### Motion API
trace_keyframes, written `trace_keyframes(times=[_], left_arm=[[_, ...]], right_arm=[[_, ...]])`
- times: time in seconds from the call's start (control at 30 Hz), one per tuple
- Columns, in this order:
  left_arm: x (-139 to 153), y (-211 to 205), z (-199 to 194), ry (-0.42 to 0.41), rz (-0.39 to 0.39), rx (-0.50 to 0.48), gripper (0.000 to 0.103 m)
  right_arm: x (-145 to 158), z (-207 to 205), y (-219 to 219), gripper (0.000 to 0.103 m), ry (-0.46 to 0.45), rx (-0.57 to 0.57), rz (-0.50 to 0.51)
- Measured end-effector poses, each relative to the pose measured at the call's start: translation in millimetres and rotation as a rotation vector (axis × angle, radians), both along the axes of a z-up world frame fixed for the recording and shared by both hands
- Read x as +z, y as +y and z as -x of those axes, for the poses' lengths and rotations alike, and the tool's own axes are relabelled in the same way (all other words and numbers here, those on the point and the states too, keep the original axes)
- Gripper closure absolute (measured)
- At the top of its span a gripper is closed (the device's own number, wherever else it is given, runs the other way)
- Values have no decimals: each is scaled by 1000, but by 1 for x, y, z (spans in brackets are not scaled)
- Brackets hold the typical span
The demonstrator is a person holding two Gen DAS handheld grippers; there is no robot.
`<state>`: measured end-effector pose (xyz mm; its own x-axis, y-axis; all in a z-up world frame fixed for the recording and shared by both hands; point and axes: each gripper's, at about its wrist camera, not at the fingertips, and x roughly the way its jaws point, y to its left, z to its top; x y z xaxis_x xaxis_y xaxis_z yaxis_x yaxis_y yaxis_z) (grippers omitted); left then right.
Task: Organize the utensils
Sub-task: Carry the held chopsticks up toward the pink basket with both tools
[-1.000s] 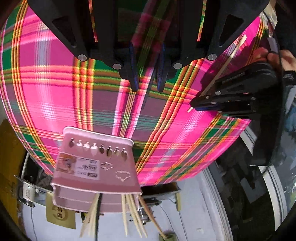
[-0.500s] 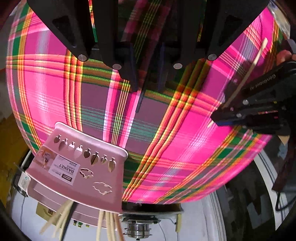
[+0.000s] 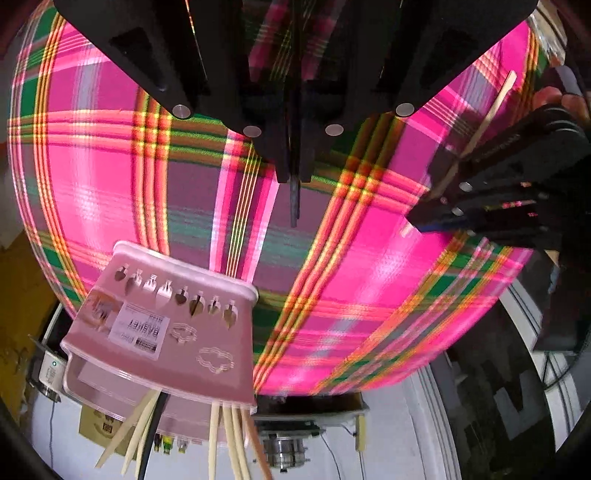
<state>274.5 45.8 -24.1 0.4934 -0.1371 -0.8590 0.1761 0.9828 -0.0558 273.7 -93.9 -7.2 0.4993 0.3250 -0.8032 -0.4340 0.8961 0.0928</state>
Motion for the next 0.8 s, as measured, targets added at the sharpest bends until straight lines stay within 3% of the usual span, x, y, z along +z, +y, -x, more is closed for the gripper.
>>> trace_keyframes(times=[0.13, 0.5, 0.8], left_arm=[[18, 1, 2, -32, 25, 3, 97], [102, 7, 13, -200, 82, 9, 97], [142, 7, 30, -302, 119, -3, 97]], right_arm=[[18, 3, -9, 99, -42, -8, -37], [75, 11, -36, 99, -164, -48, -156], [107, 25, -45, 98, -248, -52, -209]])
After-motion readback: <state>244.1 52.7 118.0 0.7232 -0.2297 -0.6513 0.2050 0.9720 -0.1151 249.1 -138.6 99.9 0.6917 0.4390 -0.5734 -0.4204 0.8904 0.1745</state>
